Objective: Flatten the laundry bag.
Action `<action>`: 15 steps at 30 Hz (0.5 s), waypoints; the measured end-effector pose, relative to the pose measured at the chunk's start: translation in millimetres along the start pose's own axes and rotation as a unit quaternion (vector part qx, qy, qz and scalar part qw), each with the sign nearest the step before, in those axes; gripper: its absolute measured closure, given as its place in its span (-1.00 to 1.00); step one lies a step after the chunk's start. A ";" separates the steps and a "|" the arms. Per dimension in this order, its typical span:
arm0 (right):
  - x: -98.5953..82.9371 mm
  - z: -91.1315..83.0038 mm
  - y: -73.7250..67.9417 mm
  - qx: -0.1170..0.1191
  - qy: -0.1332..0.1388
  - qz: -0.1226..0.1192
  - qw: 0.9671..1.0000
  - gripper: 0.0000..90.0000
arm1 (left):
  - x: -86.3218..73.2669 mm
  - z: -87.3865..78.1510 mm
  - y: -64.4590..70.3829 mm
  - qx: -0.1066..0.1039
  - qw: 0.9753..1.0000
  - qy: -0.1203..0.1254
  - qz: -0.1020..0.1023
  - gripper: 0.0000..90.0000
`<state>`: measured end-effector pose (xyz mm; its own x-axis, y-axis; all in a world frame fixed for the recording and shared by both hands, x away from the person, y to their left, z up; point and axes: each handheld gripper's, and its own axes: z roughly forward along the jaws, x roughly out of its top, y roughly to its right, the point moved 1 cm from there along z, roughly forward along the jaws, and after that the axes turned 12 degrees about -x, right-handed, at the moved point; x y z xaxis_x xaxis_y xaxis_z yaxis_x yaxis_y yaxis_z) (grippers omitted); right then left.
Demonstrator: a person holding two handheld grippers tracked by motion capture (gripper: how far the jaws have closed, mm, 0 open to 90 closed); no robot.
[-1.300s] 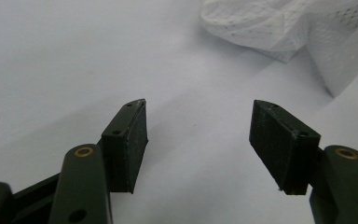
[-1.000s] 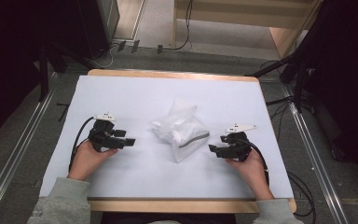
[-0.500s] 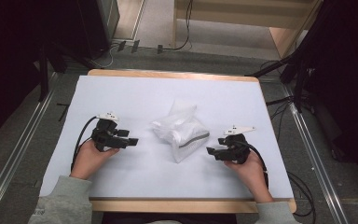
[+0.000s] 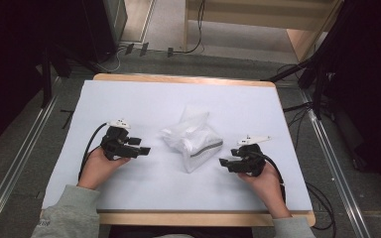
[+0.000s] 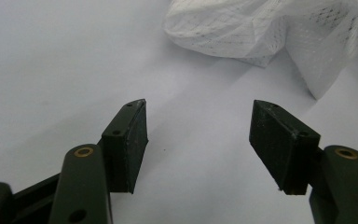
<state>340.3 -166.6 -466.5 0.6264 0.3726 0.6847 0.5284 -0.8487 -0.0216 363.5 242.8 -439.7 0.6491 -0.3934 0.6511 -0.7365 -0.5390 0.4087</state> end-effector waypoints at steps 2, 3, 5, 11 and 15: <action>0.3 -0.1 -2.0 0.001 0.000 -0.001 1.000 -0.15 | 1.7 0.1 0.7 -0.001 1.000 -0.001 0.002 -0.14; 0.6 -0.5 -3.0 0.003 -0.001 -0.002 1.000 -0.13 | 2.9 -0.2 0.8 -0.002 1.000 0.001 0.003 -0.11; 0.9 -0.7 -3.3 0.005 0.000 0.000 1.000 -0.10 | 7.3 0.0 1.0 -0.008 1.000 0.005 0.000 -0.11; 1.2 -2.0 -3.1 0.004 0.000 0.004 1.000 -0.07 | 26.3 2.3 7.6 -0.007 1.000 0.005 0.019 -0.09; 0.9 -1.7 -1.9 0.004 -0.001 0.006 1.000 -0.06 | 41.4 9.2 12.9 -0.009 1.000 0.003 0.029 -0.09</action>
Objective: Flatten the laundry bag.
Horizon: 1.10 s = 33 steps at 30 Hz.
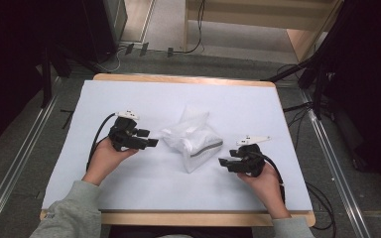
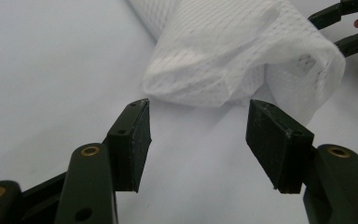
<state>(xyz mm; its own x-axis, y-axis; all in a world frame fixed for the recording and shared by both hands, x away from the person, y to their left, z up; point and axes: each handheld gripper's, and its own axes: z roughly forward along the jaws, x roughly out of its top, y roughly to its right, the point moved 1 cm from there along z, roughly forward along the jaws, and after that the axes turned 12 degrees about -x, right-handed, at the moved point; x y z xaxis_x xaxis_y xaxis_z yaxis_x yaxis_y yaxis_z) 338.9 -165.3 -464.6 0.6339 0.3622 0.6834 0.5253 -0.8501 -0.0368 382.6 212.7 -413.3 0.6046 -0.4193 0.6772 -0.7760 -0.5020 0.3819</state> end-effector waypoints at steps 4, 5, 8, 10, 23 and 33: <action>-0.1 -1.4 0.9 0.000 0.002 0.000 1.000 -0.05 | 13.8 10.7 3.3 0.001 1.000 -0.015 0.018 -0.10; -0.2 -1.4 0.9 0.000 0.002 0.000 1.000 -0.05 | 16.7 13.6 4.3 0.005 1.000 -0.019 0.019 -0.11; -0.5 -1.7 0.4 0.000 0.000 0.002 1.000 -0.05 | 24.8 18.5 3.8 0.003 0.999 -0.023 0.023 -0.11; -0.6 -1.6 0.3 -0.001 -0.001 0.002 1.000 -0.05 | 30.0 20.0 2.9 0.000 0.999 -0.020 0.027 -0.11; 1.2 3.6 -7.0 0.004 -0.002 -0.005 1.000 -0.06 | 57.7 51.3 13.2 -0.015 0.998 -0.031 0.052 -0.16; 0.7 5.7 -12.5 0.004 -0.003 -0.004 1.000 -0.07 | 60.3 79.8 11.1 -0.013 0.997 -0.052 0.049 0.28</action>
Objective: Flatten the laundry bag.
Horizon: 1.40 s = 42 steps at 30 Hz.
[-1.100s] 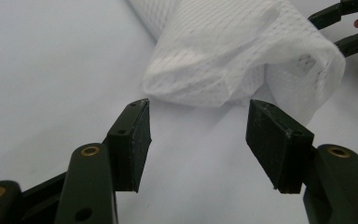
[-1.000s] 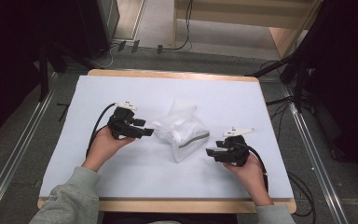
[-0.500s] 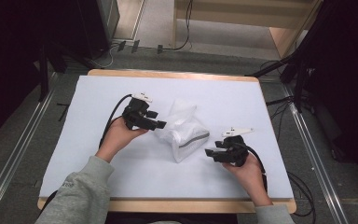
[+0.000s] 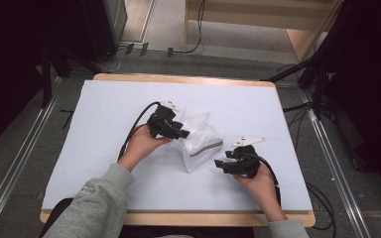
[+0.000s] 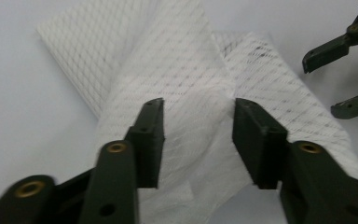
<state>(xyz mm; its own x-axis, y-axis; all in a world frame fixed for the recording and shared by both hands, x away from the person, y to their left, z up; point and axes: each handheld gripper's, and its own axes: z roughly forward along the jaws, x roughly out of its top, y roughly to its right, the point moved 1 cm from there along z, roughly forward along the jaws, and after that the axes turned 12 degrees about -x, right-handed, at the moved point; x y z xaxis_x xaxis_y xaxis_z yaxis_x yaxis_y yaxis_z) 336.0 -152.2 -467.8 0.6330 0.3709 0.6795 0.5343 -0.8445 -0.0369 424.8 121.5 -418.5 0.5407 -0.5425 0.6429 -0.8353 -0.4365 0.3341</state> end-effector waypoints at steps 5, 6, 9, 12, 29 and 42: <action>-0.6 2.1 -1.3 0.000 0.001 -0.003 1.000 -0.08 | -3.2 6.9 -2.1 0.002 1.000 -0.019 -0.002 0.98; -0.6 2.1 -1.3 0.000 0.001 -0.003 1.000 -0.08 | -4.6 6.9 -3.1 -0.001 1.000 -0.017 -0.003 0.98; -0.9 2.3 -0.7 -0.002 -0.001 0.000 1.000 -0.08 | -6.5 3.4 -7.3 -0.009 1.000 -0.017 -0.017 1.00; -1.1 2.1 1.8 -0.001 0.000 0.003 1.000 -0.08 | -7.3 -8.1 -9.8 -0.008 1.000 -0.002 -0.020 1.00; 3.4 7.9 -0.2 0.009 -0.003 -0.002 1.000 -0.09 | -42.8 -95.2 -43.0 0.035 0.992 0.084 -0.086 1.00; 10.2 11.6 -2.0 0.018 -0.003 -0.010 1.000 -0.08 | -81.7 -134.9 -61.2 0.067 0.982 0.111 -0.139 1.00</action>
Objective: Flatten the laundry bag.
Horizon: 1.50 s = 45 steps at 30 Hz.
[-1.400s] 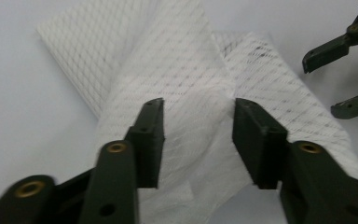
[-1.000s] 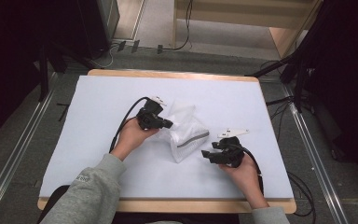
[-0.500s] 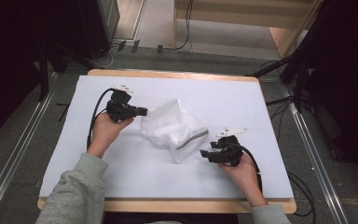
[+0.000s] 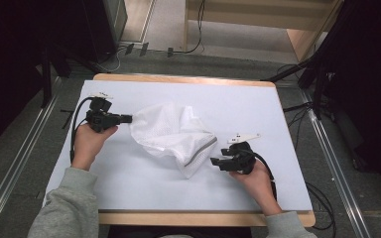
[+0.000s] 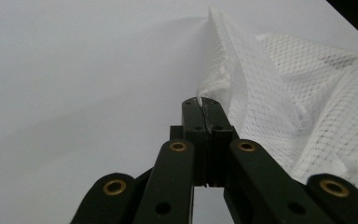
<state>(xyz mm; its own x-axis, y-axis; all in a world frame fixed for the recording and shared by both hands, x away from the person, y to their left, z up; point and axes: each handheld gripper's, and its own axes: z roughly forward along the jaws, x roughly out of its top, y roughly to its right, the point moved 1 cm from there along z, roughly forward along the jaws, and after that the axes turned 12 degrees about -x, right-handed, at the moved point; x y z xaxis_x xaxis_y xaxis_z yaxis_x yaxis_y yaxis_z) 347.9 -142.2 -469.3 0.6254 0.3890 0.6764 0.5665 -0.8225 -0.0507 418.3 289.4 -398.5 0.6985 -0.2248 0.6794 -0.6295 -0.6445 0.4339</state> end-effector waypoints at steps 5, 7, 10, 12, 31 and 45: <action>2.4 2.4 -1.9 0.004 0.001 -0.005 1.000 -0.08 | -9.9 -14.0 -14.1 0.010 1.000 0.010 -0.025 1.00; 3.9 4.0 -3.0 0.006 0.001 -0.007 1.000 -0.08 | -13.6 -18.1 -18.4 0.017 0.999 0.011 -0.033 1.00; 6.7 6.3 -4.9 0.010 0.000 -0.012 1.000 -0.08 | -19.3 -23.8 -24.9 0.023 0.999 0.014 -0.044 1.00; 8.1 7.1 -6.2 0.012 -0.002 -0.011 1.000 -0.08 | -23.2 -27.9 -29.0 0.029 0.998 0.015 -0.049 1.00; 27.3 17.6 -20.1 0.038 0.006 -0.033 0.999 0.17 | -59.0 -61.8 -55.4 0.070 0.992 0.038 -0.098 0.65; 73.6 9.6 -40.8 0.070 0.080 -0.017 0.994 0.91 | -44.9 -54.6 -10.8 0.050 0.997 0.023 -0.047 0.29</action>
<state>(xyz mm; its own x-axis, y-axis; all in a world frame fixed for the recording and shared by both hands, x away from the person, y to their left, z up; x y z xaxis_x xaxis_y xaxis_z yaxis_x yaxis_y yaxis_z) 376.0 -76.0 -424.5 0.5174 0.3352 0.7874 0.6621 -0.7397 -0.1201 375.2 346.4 -401.4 0.7353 -0.1279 0.6656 -0.5235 -0.7309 0.4379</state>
